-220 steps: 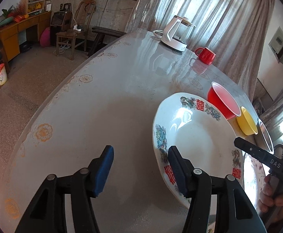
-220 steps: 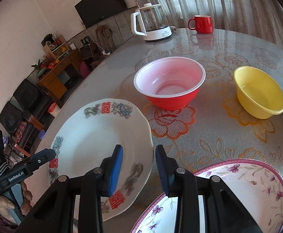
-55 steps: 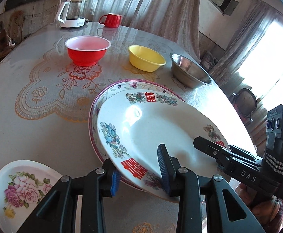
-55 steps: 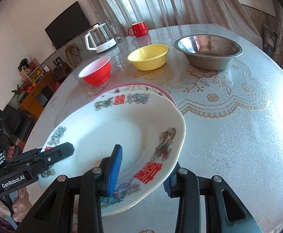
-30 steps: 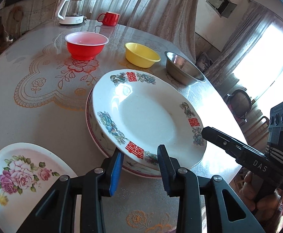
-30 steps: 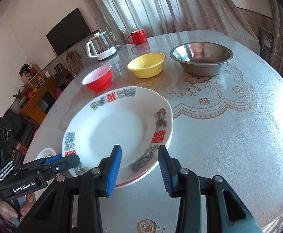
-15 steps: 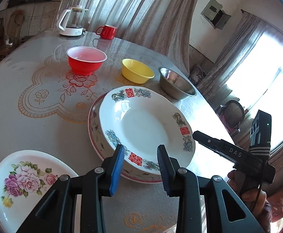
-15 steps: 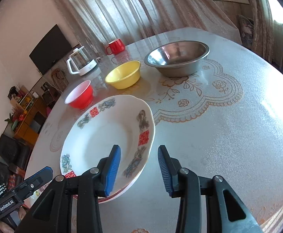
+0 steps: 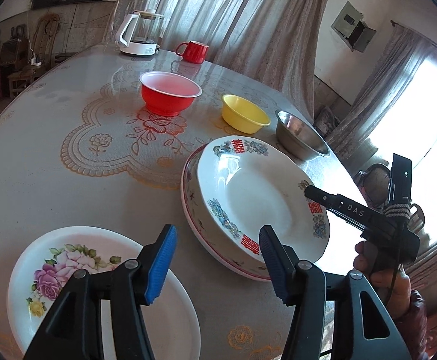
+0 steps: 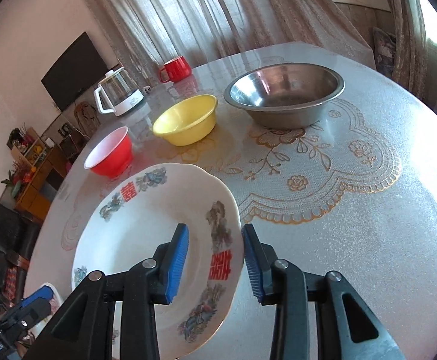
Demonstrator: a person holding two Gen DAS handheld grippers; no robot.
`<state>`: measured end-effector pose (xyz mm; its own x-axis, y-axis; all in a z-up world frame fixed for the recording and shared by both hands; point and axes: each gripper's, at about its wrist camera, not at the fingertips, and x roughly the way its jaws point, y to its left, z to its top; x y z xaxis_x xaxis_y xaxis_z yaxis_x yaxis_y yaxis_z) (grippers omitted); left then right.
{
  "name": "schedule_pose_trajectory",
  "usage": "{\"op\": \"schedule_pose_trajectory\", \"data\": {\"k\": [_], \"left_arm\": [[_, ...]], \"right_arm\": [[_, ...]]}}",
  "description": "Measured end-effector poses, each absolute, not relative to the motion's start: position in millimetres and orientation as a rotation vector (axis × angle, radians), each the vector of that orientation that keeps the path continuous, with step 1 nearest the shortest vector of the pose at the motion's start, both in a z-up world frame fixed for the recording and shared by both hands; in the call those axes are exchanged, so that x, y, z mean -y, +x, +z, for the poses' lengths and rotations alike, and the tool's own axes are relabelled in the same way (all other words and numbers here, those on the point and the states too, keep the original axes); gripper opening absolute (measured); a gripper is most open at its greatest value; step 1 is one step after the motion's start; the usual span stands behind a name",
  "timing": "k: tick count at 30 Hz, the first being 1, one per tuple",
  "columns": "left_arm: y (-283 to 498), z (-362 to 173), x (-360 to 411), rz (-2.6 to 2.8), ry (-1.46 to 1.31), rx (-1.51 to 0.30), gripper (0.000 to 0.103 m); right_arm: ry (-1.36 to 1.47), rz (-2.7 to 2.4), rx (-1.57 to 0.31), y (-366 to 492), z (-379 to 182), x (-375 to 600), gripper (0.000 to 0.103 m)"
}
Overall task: Organize plates and bowls
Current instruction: 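Move both grippers toward the pink-rose plate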
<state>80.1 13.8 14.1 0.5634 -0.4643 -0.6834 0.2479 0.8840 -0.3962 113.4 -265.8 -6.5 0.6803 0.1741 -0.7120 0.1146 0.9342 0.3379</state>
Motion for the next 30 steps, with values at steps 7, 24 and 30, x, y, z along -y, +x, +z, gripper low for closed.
{"op": "schedule_pose_trajectory", "data": {"k": [7, 24, 30], "left_arm": [[81.9, 10.0, -22.1, -0.402, -0.286, -0.887, 0.058], [76.3, 11.5, -30.0, -0.340, -0.232, -0.863, 0.071], [76.6, 9.8, -51.8, -0.304, -0.294, -0.866, 0.071]], "right_arm": [[0.350, 0.045, -0.849, 107.8, -8.2, 260.6, 0.032], [0.317, 0.020, -0.764, 80.6, 12.7, 255.9, 0.033], [0.312, 0.254, -0.685, 65.1, 40.3, 230.5, 0.042]]}}
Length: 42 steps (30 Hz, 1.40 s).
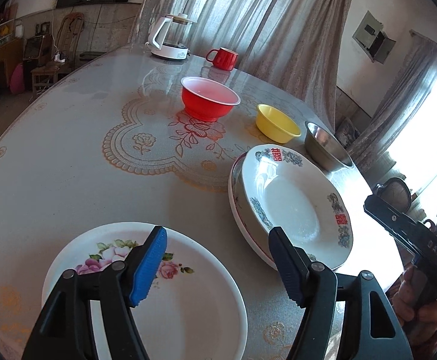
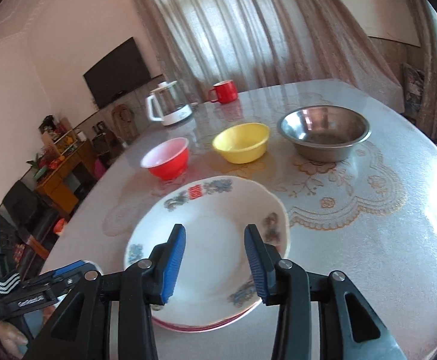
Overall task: Organize plates and bowls
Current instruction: 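Move both grippers toward the pink-rose plate, then close both grippers on the pink-rose plate rim and lift it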
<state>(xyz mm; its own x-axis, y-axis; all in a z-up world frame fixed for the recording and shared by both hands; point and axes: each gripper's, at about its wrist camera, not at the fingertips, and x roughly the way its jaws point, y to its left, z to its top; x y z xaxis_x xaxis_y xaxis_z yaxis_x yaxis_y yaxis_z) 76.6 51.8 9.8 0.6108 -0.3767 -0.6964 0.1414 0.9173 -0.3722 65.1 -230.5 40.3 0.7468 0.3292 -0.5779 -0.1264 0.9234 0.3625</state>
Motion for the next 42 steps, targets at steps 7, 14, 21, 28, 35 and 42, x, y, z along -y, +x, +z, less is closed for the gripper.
{"op": "schedule_pose_trajectory", "data": {"k": [7, 14, 21, 28, 35, 42], "left_arm": [[70.8, 12.7, -83.3, -0.241, -0.321, -0.826, 0.083], [64.4, 9.5, -123.1, -0.189, -0.385, -0.818, 0.084], [44.9, 2.5, -157.5, -0.147, -0.388, -0.811, 0.084], [27.4, -18.9, -175.5, -0.203, -0.449, -0.857, 0.073], [16.2, -29.8, -163.2, -0.210, -0.406, -0.870, 0.041], [20.0, -30.6, -143.5, -0.194, -0.325, -0.857, 0.032]], "right_arm": [[0.353, 0.614, -0.756, 59.7, 37.7, 180.4, 0.044], [0.379, 0.794, -0.878, 57.9, 14.4, 131.8, 0.044], [0.313, 0.741, -0.950, 63.2, -12.8, 101.6, 0.040], [0.246, 0.732, -0.983, 59.2, -32.8, 86.7, 0.034], [0.236, 0.720, -0.995, 58.9, -38.1, 84.2, 0.030], [0.159, 0.696, -0.966, 56.1, -34.6, 72.1, 0.027]]}}
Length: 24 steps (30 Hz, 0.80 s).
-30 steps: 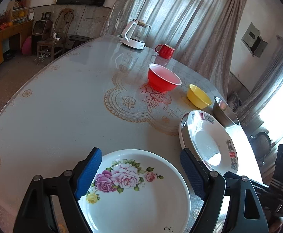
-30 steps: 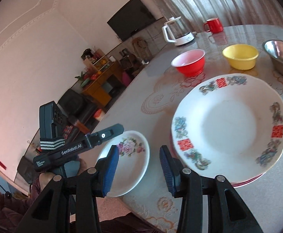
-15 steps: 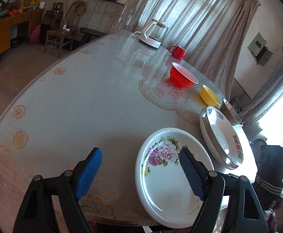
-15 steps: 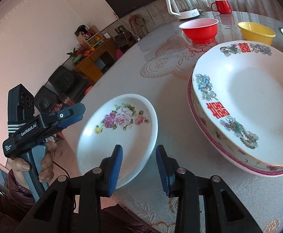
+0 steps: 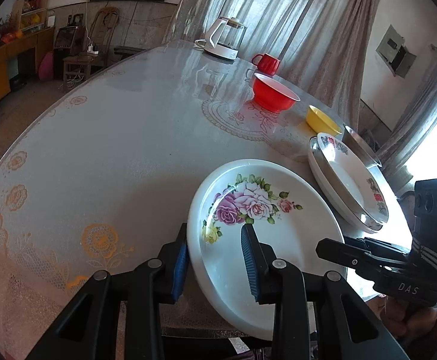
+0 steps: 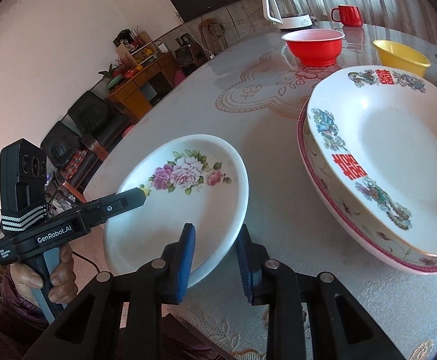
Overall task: Organize plates and bowls
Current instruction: 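Close both grippers on the pink-rose plate rim and lift it, then carry the pink-rose plate with both grippers over the double-happiness plate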
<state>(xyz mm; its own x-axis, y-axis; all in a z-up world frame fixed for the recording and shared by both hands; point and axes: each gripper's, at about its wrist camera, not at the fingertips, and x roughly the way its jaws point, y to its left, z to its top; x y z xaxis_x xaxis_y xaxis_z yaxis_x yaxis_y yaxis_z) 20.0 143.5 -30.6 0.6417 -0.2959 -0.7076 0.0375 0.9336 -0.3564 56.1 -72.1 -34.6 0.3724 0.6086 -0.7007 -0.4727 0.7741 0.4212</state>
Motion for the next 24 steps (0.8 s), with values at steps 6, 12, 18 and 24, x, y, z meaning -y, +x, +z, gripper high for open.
{"op": "schedule_pose_trajectory", "data": {"k": [6, 12, 18, 24], "left_arm": [[36.1, -23.9, -142.1, -0.180, -0.300, -0.804, 0.032], [46.7, -31.4, -141.6, -0.179, -0.284, -0.803, 0.040], [41.5, -32.7, -140.4, -0.194, -0.269, -0.808, 0.044], [35.6, -33.7, -141.3, -0.203, -0.262, -0.798, 0.044]], "right_arm": [[0.157, 0.652, -0.937, 62.7, -33.6, 73.4, 0.026], [0.148, 0.659, -0.901, 62.0, -34.2, 70.0, 0.029], [0.204, 0.701, -0.892, 63.4, -37.3, 76.9, 0.032], [0.312, 0.745, -0.901, 65.5, -42.5, 88.7, 0.033]]}}
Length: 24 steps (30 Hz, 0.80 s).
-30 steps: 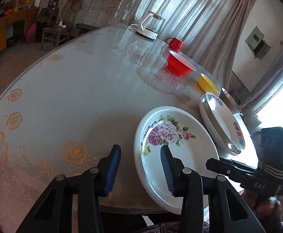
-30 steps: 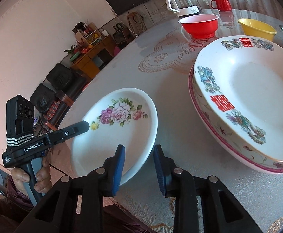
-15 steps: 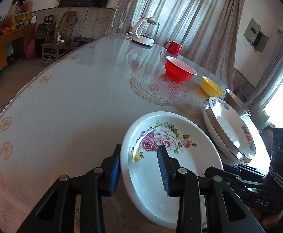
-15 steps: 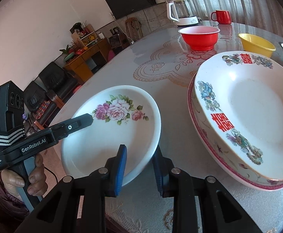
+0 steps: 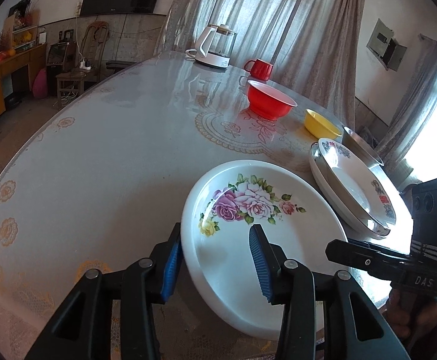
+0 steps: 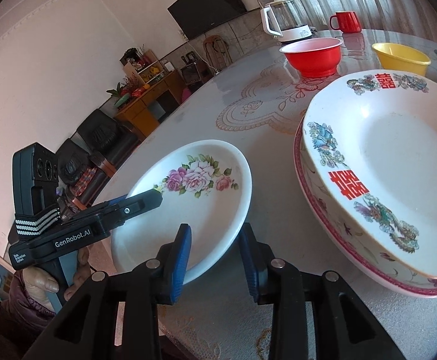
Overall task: Organize plates and bowls
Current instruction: 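Carry the pink-rose plate with both grippers over the double-happiness plate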
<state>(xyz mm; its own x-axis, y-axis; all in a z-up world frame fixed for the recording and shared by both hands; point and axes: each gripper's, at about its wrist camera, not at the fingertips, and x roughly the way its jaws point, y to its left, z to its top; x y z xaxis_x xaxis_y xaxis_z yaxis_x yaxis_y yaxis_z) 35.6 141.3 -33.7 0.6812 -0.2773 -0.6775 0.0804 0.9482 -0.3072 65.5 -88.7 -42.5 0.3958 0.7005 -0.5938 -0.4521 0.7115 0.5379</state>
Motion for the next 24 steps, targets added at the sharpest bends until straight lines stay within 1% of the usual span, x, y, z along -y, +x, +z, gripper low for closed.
{"op": "schedule_pose_trajectory", "data": {"k": [2, 4, 5, 6, 7, 10, 15, 16, 18, 24], "left_arm": [[35.5, -33.7, -141.5, -0.200, -0.270, -0.799, 0.043], [35.0, -33.6, -140.4, -0.194, -0.267, -0.798, 0.042], [34.8, -33.3, -138.7, -0.191, -0.254, -0.797, 0.042], [34.4, -33.2, -137.2, -0.185, -0.246, -0.796, 0.041], [34.6, -33.0, -137.4, -0.169, -0.249, -0.795, 0.037], [34.5, -33.7, -138.5, -0.152, -0.253, -0.790, 0.032], [35.1, -34.0, -135.6, -0.118, -0.235, -0.782, 0.031], [35.5, -33.9, -134.6, -0.101, -0.227, -0.784, 0.027], [35.4, -34.4, -135.8, -0.076, -0.233, -0.787, 0.023], [31.4, -35.3, -139.1, -0.087, -0.266, -0.788, 0.022]], "right_arm": [[0.355, 0.752, -0.909, 66.4, -44.7, 93.2, 0.031], [0.338, 0.737, -0.904, 65.2, -43.5, 91.9, 0.025], [0.333, 0.735, -0.904, 64.8, -43.1, 90.5, 0.025], [0.330, 0.728, -0.904, 64.7, -42.5, 89.4, 0.025], [0.326, 0.726, -0.904, 64.7, -42.0, 88.5, 0.024], [0.337, 0.720, -0.898, 65.3, -43.7, 89.3, 0.024], [0.325, 0.722, -0.900, 65.6, -43.8, 89.2, 0.025], [0.322, 0.725, -0.896, 65.1, -43.6, 89.1, 0.025], [0.327, 0.725, -0.889, 63.6, -44.7, 89.5, 0.026], [0.311, 0.701, -0.884, 60.8, -43.4, 87.8, 0.024]]}}
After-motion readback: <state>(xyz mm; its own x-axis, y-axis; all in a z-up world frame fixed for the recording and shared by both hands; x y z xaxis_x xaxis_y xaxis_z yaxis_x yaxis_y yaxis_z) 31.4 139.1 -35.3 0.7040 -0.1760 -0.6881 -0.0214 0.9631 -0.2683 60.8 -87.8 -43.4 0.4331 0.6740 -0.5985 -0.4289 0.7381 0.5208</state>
